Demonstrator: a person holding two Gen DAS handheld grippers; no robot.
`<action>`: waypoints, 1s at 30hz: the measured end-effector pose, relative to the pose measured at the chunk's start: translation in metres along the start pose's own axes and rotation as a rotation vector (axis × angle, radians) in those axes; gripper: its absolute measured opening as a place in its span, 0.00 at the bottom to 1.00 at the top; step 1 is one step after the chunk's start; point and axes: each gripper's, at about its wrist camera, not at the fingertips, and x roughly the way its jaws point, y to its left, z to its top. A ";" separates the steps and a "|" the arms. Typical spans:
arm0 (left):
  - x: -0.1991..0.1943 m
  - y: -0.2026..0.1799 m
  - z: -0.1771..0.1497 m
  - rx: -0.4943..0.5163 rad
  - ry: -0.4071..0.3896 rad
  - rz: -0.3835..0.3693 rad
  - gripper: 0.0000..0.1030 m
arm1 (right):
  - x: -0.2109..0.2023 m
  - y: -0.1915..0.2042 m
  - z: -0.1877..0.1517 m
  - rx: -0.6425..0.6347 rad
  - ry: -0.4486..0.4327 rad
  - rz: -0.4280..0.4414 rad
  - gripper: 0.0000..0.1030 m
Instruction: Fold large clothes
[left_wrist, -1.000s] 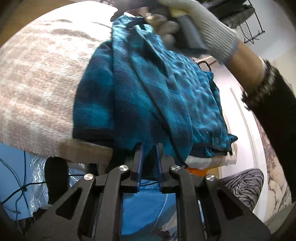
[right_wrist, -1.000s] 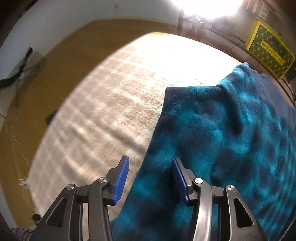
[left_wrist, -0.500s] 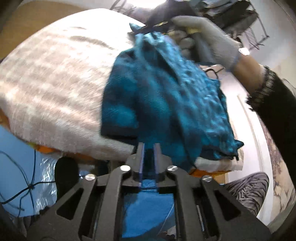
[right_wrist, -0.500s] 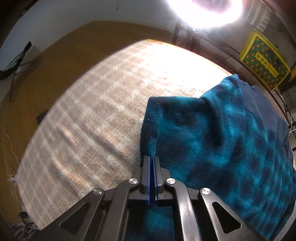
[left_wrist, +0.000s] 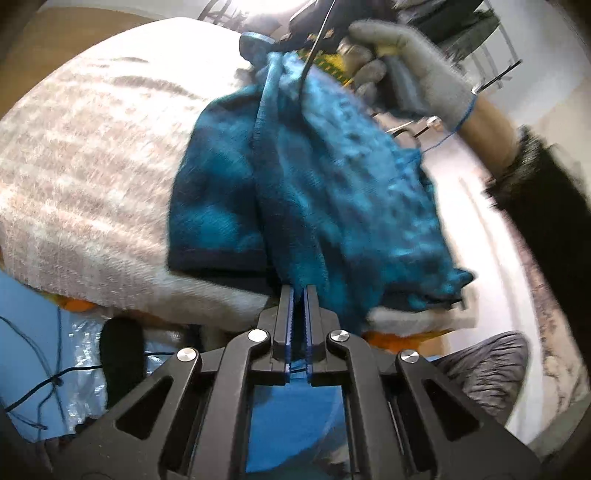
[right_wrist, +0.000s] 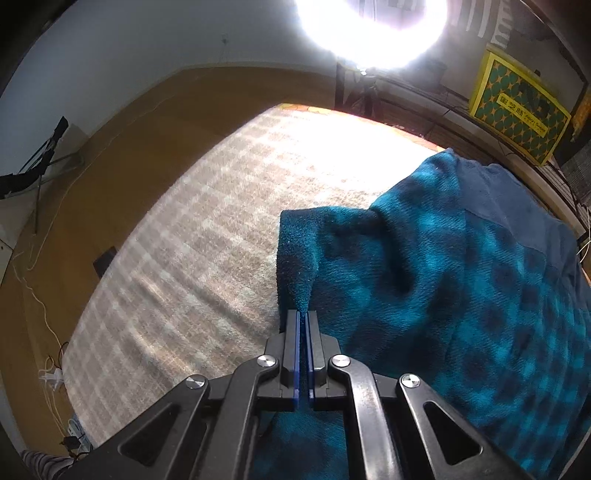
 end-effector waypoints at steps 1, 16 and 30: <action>-0.006 -0.003 0.002 -0.003 -0.008 -0.021 0.02 | -0.005 -0.003 0.002 -0.004 -0.005 -0.010 0.00; -0.013 0.047 0.049 -0.100 0.011 0.137 0.00 | 0.033 0.000 0.052 -0.023 -0.015 -0.063 0.00; -0.015 0.052 0.054 -0.149 -0.047 0.141 0.33 | -0.027 -0.075 0.025 0.099 -0.232 0.278 0.45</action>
